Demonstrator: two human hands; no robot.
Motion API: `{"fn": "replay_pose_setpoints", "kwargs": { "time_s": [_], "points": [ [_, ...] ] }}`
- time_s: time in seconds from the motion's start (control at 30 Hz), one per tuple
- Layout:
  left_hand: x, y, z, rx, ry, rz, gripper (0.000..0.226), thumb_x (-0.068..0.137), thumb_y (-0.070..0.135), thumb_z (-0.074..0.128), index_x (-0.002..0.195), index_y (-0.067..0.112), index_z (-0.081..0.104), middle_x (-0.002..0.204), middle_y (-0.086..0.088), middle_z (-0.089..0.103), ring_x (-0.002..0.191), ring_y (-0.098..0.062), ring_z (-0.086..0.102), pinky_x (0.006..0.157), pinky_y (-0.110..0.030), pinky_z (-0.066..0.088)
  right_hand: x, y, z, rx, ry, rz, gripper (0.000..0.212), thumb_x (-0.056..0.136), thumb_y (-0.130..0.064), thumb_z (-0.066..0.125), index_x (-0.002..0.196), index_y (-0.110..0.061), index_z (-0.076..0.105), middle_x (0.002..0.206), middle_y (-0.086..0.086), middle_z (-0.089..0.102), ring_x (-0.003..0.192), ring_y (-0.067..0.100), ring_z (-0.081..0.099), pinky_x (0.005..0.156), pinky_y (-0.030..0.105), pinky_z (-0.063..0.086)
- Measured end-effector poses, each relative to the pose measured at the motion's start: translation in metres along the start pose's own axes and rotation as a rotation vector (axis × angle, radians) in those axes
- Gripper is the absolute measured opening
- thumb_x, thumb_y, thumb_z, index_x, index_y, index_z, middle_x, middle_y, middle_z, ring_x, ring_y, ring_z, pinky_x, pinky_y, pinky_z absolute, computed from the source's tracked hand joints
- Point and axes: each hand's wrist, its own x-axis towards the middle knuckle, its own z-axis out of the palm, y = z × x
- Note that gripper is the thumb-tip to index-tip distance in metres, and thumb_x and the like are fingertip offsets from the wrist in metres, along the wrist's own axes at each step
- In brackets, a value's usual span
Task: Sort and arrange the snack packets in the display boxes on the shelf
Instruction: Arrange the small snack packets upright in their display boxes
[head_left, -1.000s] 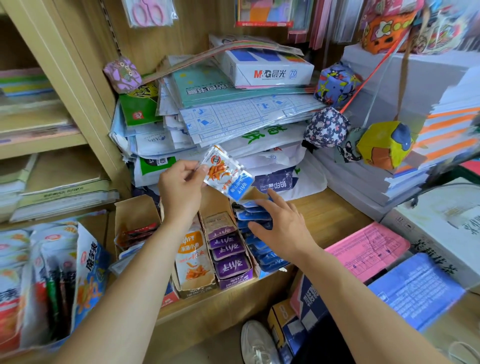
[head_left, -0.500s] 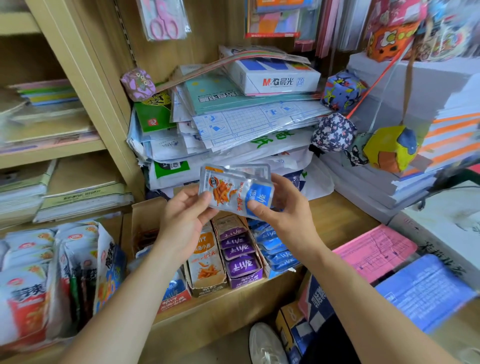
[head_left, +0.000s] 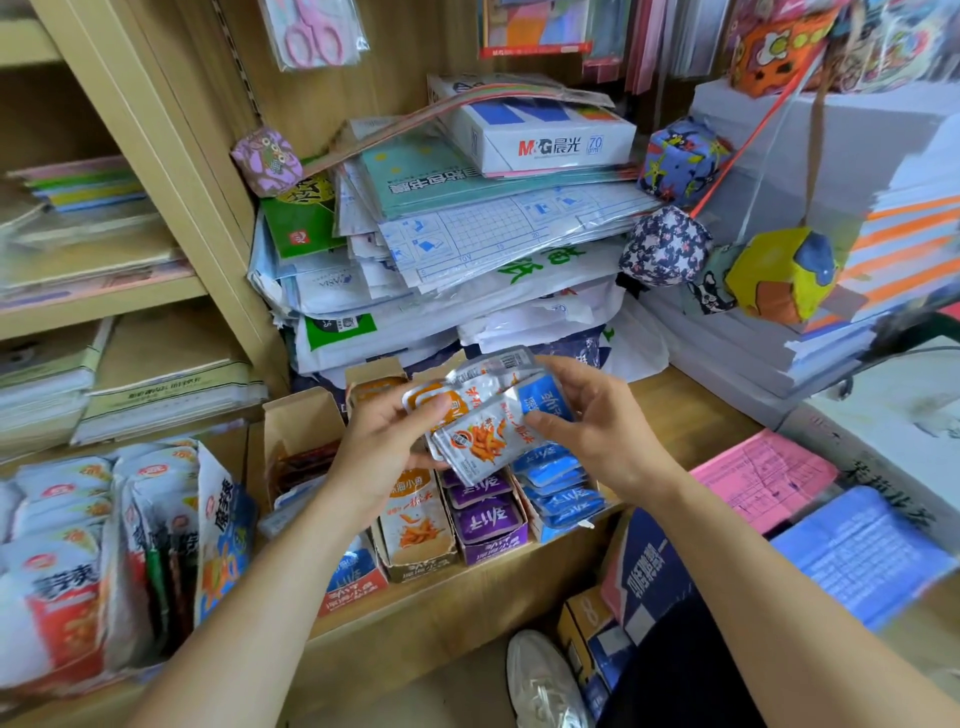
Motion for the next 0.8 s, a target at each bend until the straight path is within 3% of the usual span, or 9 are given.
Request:
{"fn": "replay_pose_setpoints", "kwargs": {
  "time_s": [0.07, 0.13, 0.23, 0.33, 0.5, 0.6, 0.7, 0.8],
  "points": [
    [0.002, -0.001, -0.001, 0.013, 0.05, 0.026, 0.015, 0.093, 0.021, 0.065, 0.105, 0.016, 0.072, 0.094, -0.005, 0.077, 0.086, -0.022, 0.075, 0.062, -0.034, 0.062, -0.001, -0.002, -0.001, -0.103, 0.034, -0.009, 0.048, 0.087, 0.003, 0.07, 0.129, -0.019, 0.06, 0.107, -0.002, 0.076, 0.1, 0.013, 0.072, 0.085, 0.029, 0.058],
    [0.005, -0.001, -0.005, -0.022, 0.181, 0.052, 0.009, 0.095, 0.018, 0.065, 0.1, 0.019, 0.073, 0.09, -0.004, 0.077, 0.082, -0.021, 0.075, 0.061, -0.033, 0.062, 0.0, -0.005, -0.006, -0.179, 0.174, -0.058, 0.038, 0.086, 0.001, 0.073, 0.118, -0.019, 0.066, 0.097, -0.003, 0.077, 0.09, 0.012, 0.073, 0.078, 0.031, 0.059],
    [0.011, -0.001, -0.02, -0.059, 0.406, 0.08, 0.007, 0.096, 0.02, 0.067, 0.1, 0.023, 0.072, 0.091, -0.002, 0.076, 0.08, -0.018, 0.075, 0.061, -0.033, 0.062, 0.004, -0.005, -0.023, -0.038, 0.467, -0.139, 0.021, 0.087, -0.001, 0.073, 0.102, -0.014, 0.069, 0.09, 0.002, 0.075, 0.084, 0.018, 0.072, 0.078, 0.034, 0.059],
    [0.014, -0.006, -0.031, -0.031, 0.485, 0.089, 0.015, 0.095, 0.022, 0.068, 0.11, 0.018, 0.072, 0.101, -0.007, 0.075, 0.089, -0.021, 0.075, 0.065, -0.037, 0.063, 0.006, 0.0, -0.033, -0.115, 0.546, -0.155, 0.022, 0.093, -0.003, 0.065, 0.096, -0.025, 0.069, 0.085, -0.006, 0.074, 0.079, 0.009, 0.067, 0.073, 0.024, 0.051],
    [0.014, -0.014, -0.028, 0.005, 0.499, 0.05, 0.006, 0.094, 0.025, 0.071, 0.1, 0.026, 0.072, 0.093, 0.0, 0.077, 0.086, -0.017, 0.076, 0.07, -0.039, 0.062, 0.005, -0.003, -0.033, -0.327, 0.473, -0.221, 0.026, 0.098, 0.0, 0.054, 0.1, -0.025, 0.062, 0.091, -0.016, 0.068, 0.083, -0.002, 0.062, 0.072, 0.015, 0.046],
    [0.015, -0.011, -0.026, -0.053, 0.485, 0.008, 0.006, 0.093, 0.025, 0.071, 0.099, 0.024, 0.072, 0.096, -0.002, 0.077, 0.089, -0.02, 0.076, 0.064, -0.034, 0.06, 0.009, 0.0, -0.027, -0.618, 0.32, -0.208, 0.027, 0.096, -0.001, 0.053, 0.099, -0.026, 0.062, 0.092, -0.025, 0.06, 0.091, 0.008, 0.055, 0.077, 0.024, 0.043],
    [0.015, -0.009, -0.025, -0.079, 0.488, -0.008, 0.008, 0.093, 0.025, 0.071, 0.1, 0.021, 0.071, 0.1, -0.004, 0.077, 0.09, -0.02, 0.075, 0.057, -0.027, 0.058, 0.02, 0.014, -0.018, -0.917, 0.192, -0.174, 0.023, 0.097, -0.008, 0.055, 0.106, -0.025, 0.068, 0.1, -0.012, 0.065, 0.1, 0.021, 0.047, 0.082, 0.042, 0.04],
    [0.013, -0.008, -0.024, -0.067, 0.491, -0.005, 0.01, 0.093, 0.026, 0.07, 0.101, 0.021, 0.07, 0.101, -0.004, 0.077, 0.09, -0.018, 0.076, 0.058, -0.027, 0.059, 0.027, 0.025, -0.006, -1.052, 0.044, -0.06, 0.029, 0.103, -0.025, 0.05, 0.126, -0.035, 0.064, 0.122, -0.012, 0.064, 0.114, 0.018, 0.037, 0.085, 0.036, 0.024]
  ]
}}
